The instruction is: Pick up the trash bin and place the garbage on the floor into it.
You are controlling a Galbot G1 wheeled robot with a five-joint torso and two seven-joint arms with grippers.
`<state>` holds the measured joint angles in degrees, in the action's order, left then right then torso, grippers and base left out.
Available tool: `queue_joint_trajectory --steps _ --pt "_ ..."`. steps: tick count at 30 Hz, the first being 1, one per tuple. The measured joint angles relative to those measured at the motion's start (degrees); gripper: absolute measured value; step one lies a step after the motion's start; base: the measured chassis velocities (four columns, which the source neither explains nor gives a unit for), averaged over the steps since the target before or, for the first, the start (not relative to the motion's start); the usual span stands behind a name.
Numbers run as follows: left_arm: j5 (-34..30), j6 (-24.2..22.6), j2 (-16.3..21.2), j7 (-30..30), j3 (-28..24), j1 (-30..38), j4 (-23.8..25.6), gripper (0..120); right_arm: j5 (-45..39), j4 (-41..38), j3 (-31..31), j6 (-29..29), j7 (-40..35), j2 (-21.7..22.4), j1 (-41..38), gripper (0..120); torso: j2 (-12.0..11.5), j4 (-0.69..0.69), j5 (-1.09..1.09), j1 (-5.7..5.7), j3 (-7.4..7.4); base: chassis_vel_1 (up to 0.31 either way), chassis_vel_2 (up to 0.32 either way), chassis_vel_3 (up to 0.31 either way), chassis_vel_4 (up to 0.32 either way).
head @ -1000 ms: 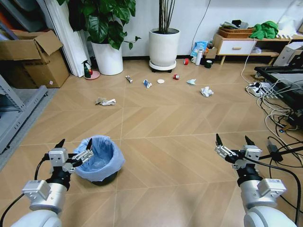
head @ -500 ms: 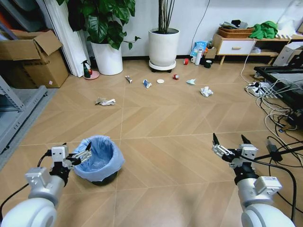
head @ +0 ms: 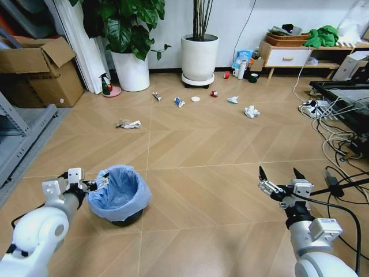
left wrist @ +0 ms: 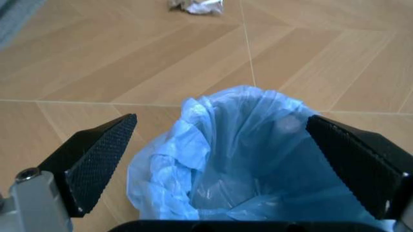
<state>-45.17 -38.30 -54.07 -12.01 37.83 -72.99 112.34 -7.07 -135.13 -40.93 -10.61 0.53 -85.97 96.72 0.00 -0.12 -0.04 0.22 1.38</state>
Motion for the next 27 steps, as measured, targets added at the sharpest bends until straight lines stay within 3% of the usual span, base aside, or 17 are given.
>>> queue_joint_trajectory --steps 8,15,27 --pt "-1.1 -1.9 1.3 5.1 -4.7 7.9 -10.7 100 0.4 0.3 0.1 -0.4 -0.2 0.4 0.0 100 0.0 -0.01 -0.01 0.0 0.0 0.0 0.0 0.0 0.0" --pt "0.8 -2.1 2.1 8.0 -6.2 10.3 -17.3 100 0.4 1.1 -0.1 -0.3 -0.4 0.0 -0.2 100 0.0 0.0 0.0 0.0 0.0 0.0 0.0 0.0 0.0" --pt "3.6 -2.4 2.2 9.9 -8.3 12.4 -22.3 100 0.4 2.2 -0.5 0.1 -0.5 -0.1 -0.7 100 0.0 0.0 0.0 0.0 0.0 0.0 0.0 0.0 0.0"
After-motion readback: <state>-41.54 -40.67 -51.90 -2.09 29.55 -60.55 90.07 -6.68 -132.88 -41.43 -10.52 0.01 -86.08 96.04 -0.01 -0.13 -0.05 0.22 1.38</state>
